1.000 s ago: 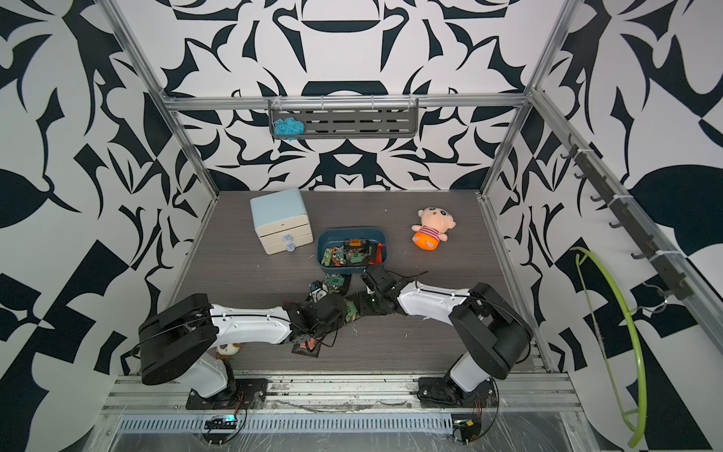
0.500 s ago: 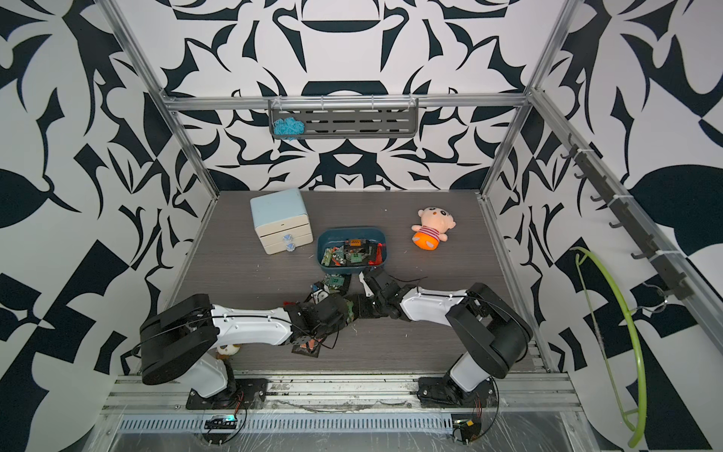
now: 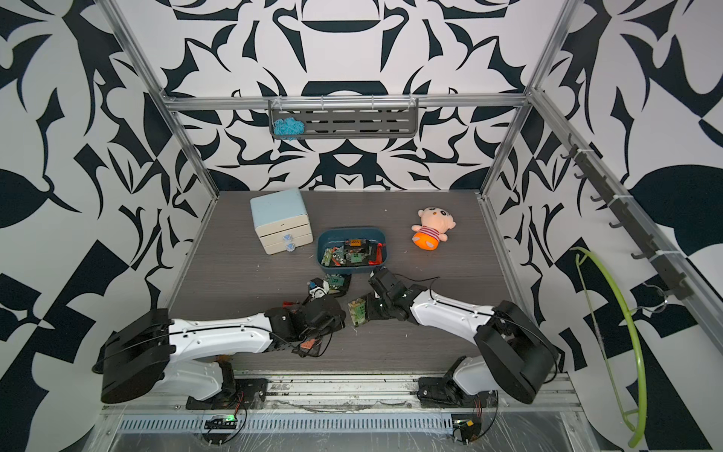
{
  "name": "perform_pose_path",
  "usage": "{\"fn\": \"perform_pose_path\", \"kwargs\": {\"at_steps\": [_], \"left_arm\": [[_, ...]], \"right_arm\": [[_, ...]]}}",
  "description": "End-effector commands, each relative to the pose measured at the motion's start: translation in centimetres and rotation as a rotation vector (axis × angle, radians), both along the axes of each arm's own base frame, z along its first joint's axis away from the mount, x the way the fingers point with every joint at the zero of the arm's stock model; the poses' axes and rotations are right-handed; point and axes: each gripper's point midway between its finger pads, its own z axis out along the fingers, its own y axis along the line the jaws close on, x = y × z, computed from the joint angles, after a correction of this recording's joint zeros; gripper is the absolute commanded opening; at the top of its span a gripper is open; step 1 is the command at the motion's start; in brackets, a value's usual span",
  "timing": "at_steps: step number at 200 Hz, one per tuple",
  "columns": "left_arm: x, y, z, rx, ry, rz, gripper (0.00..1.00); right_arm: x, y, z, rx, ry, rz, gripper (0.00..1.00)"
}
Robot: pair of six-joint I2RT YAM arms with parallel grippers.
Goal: Put the tea bags into the storage box
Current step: Pick up the tea bag from the center of the board, then place the tea bag in the storage box.
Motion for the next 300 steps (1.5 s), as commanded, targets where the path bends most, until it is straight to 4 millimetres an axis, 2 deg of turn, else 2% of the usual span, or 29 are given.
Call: {"fn": "perform_pose_path", "kwargs": {"at_steps": [1,17,28,41,50,72,77,81,91,127,149,188,231,252,300], "left_arm": [[-0.2,2.4,0.2,0.056,-0.042,0.008,0.19],[-0.2,3.5,1.1,0.057,-0.072,0.021,0.24],[-0.2,4.2,1.8,0.053,-0.094,0.031,0.33],[-0.1,5.1,2.7,0.056,-0.121,0.038,0.51],[0.0,5.6,3.1,0.064,-0.139,0.046,0.58],[0.3,7.1,4.1,0.091,-0.174,0.078,0.78],[0.4,7.4,4.3,0.101,-0.181,0.087,0.83],[0.5,7.7,4.3,0.109,-0.186,0.092,0.91],[0.5,8.2,4.6,0.115,-0.195,0.103,1.00],[0.5,9.4,5.0,0.092,-0.215,0.141,1.00],[0.4,9.7,4.8,0.059,-0.225,0.147,1.00],[0.5,10.5,4.0,0.077,-0.230,0.167,1.00],[1.1,10.7,4.8,0.103,-0.259,0.195,1.00],[1.3,12.0,4.9,0.147,-0.242,0.264,0.99],[1.6,12.3,4.7,0.184,-0.249,0.282,0.94]], "right_arm": [[1.6,-3.4,4.5,-0.137,-0.151,-0.055,0.00],[2.5,-4.1,7.7,-0.113,-0.228,-0.091,0.00],[3.2,-4.4,9.7,-0.073,-0.269,-0.118,0.00],[4.4,-4.4,11.7,-0.020,-0.301,-0.145,0.00],[5.4,-4.1,12.7,0.025,-0.305,-0.153,0.00],[8.1,-2.9,13.4,0.134,-0.254,-0.164,0.00],[8.8,-2.6,13.3,0.151,-0.239,-0.166,0.00],[9.2,-2.2,13.2,0.162,-0.230,-0.163,0.00],[10.5,-1.3,12.5,0.180,-0.199,-0.156,0.00],[14.8,1.8,10.4,0.228,-0.129,-0.143,0.00],[16.6,2.6,9.4,0.213,-0.120,-0.133,0.00],[18.7,2.2,7.4,0.184,-0.101,-0.152,0.00],[19.5,1.6,6.1,0.164,-0.082,-0.169,0.00],[19.7,1.1,5.5,0.128,-0.077,-0.174,0.07],[18.6,-0.7,5.6,0.040,-0.095,-0.173,0.36]]}}
